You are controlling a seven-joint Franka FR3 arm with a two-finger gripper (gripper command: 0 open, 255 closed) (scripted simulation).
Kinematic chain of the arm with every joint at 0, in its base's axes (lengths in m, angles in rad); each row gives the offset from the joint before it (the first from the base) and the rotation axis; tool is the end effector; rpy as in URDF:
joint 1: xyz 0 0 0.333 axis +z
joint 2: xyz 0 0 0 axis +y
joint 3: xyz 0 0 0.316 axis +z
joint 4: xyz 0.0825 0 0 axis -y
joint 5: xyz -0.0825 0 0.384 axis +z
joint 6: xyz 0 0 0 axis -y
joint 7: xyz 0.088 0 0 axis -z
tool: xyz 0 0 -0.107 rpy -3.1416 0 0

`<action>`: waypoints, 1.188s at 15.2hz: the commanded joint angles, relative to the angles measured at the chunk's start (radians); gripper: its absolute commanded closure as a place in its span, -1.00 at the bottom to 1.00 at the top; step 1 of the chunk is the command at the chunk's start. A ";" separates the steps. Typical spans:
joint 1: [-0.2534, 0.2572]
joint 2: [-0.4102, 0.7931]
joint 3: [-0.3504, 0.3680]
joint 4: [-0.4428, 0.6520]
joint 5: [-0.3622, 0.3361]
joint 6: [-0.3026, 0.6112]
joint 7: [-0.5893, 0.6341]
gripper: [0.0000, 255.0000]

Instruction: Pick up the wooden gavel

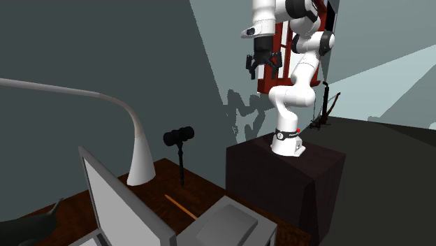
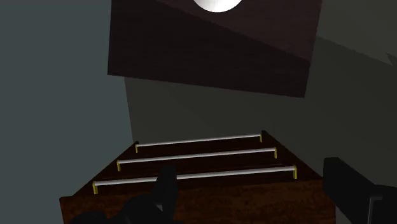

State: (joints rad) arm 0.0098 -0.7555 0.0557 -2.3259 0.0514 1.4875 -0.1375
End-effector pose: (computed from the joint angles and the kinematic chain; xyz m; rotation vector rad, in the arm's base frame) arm 0.3052 0.0310 0.5878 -3.1082 -0.2937 0.1297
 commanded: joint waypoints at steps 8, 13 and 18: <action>-0.029 0.238 -0.047 0.063 -0.003 0.168 -0.033 -1.00; -0.045 0.421 -0.078 0.147 0.008 0.261 -0.059 -1.00; -0.059 0.609 -0.107 0.263 0.031 0.325 -0.087 -1.00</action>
State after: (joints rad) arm -0.0483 -0.1839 -0.0478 -2.0843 0.0762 1.7979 -0.2227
